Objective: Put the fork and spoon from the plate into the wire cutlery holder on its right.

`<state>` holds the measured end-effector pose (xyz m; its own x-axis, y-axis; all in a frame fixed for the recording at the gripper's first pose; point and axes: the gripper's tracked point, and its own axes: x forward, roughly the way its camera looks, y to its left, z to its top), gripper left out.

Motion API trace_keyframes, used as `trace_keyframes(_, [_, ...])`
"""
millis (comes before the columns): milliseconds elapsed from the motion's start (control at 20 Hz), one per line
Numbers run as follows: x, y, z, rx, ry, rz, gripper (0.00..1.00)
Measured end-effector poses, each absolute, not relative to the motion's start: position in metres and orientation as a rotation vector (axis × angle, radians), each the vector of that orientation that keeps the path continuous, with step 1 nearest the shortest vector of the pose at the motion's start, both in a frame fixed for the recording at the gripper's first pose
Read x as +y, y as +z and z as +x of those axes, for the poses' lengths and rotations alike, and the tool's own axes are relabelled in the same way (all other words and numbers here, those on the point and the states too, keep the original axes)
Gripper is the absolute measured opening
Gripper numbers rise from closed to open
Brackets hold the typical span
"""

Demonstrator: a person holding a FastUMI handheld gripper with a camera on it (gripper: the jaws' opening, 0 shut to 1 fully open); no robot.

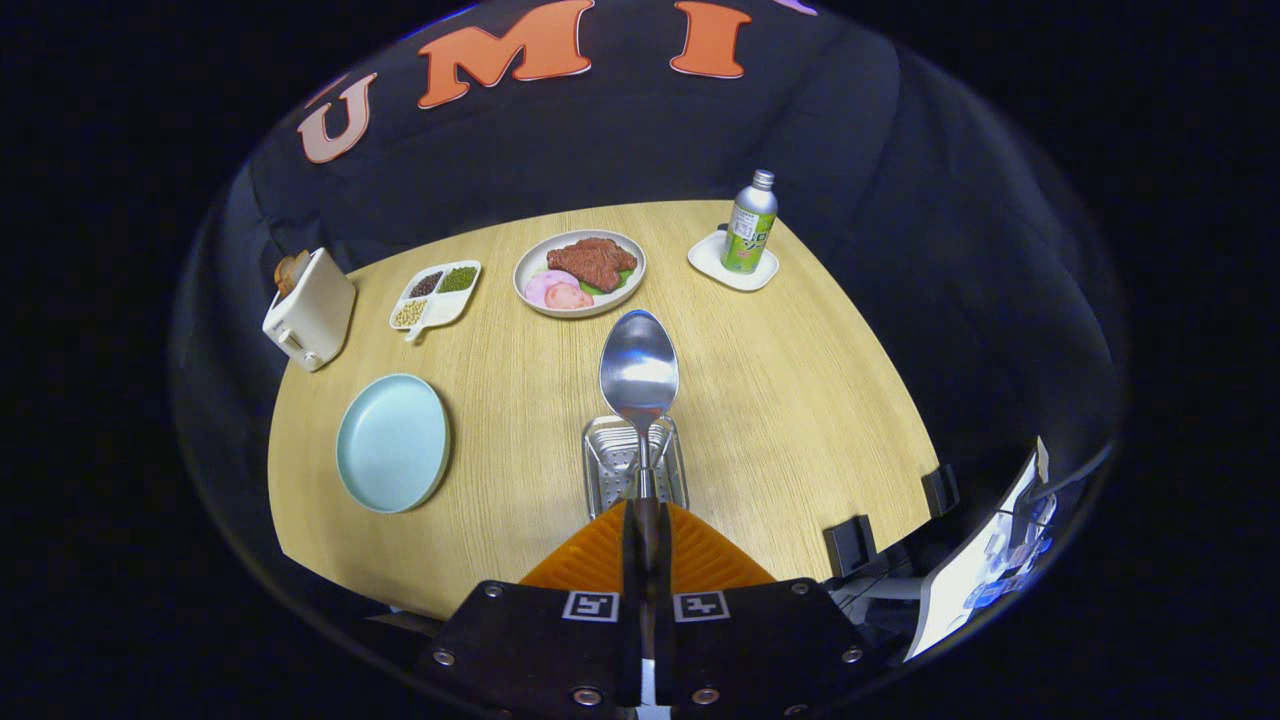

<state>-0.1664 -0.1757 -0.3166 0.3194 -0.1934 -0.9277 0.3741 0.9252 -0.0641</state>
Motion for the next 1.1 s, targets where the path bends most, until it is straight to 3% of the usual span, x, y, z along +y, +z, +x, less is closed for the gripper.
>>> trace_keyframes(400, [-0.163,-0.346,-0.188,1.301,-0.272,0.145,0.05])
trace_keyframes(600, [-0.166,-0.349,-0.187,1.307,-0.261,0.124,0.1])
trace_keyframes(750, [-0.168,-0.338,-0.172,1.258,-0.25,0.143,0.2])
trace_keyframes(900, [-0.174,-0.311,-0.145,1.13,-0.247,0.141,0.23])
trace_keyframes(1000, [-0.178,-0.284,-0.123,1.01,-0.246,0.124,0.3])
trace_keyframes(1100, [-0.183,-0.253,-0.1,0.879,-0.251,0.099,0.49])
